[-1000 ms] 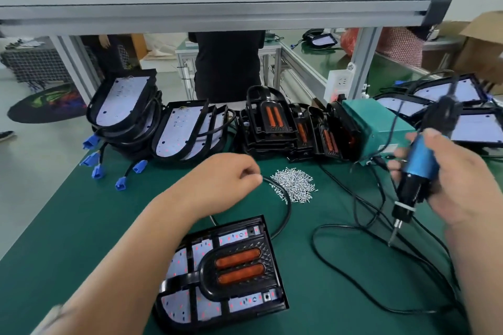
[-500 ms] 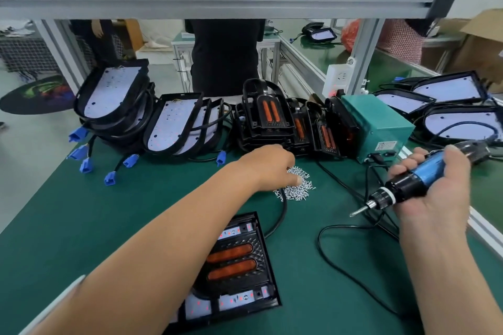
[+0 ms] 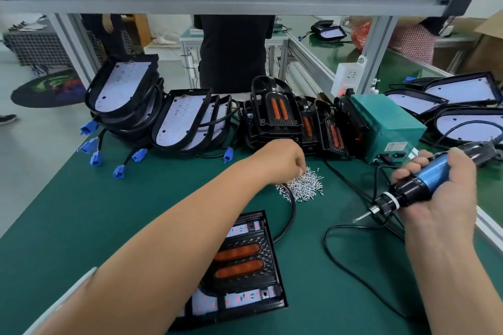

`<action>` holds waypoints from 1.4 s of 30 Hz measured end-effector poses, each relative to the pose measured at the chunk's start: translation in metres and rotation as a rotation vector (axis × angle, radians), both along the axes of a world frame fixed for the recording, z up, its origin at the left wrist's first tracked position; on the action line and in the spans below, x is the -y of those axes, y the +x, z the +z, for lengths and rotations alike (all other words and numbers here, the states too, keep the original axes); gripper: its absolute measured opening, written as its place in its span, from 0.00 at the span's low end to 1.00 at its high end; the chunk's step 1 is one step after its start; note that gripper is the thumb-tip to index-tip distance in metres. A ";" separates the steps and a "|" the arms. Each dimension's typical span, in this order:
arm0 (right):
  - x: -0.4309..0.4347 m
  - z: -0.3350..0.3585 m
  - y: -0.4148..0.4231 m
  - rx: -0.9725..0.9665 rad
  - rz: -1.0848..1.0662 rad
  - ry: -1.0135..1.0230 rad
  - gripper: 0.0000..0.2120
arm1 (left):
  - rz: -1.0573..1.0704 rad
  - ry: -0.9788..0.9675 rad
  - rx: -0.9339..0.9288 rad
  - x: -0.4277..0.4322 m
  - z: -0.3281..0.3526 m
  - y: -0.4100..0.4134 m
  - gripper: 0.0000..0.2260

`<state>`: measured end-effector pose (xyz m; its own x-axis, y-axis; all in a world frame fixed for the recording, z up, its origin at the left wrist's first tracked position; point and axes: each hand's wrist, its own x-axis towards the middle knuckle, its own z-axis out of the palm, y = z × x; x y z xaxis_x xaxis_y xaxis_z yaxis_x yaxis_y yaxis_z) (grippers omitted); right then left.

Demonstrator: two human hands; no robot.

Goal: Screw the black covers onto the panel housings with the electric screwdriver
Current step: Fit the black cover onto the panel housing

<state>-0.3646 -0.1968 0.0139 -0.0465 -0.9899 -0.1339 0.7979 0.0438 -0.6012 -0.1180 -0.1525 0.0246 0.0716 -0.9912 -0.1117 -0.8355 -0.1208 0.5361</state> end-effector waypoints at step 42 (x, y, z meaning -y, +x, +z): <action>-0.039 0.032 0.126 0.197 0.201 -0.064 0.08 | 0.337 0.039 -1.657 -0.150 -0.032 0.072 0.11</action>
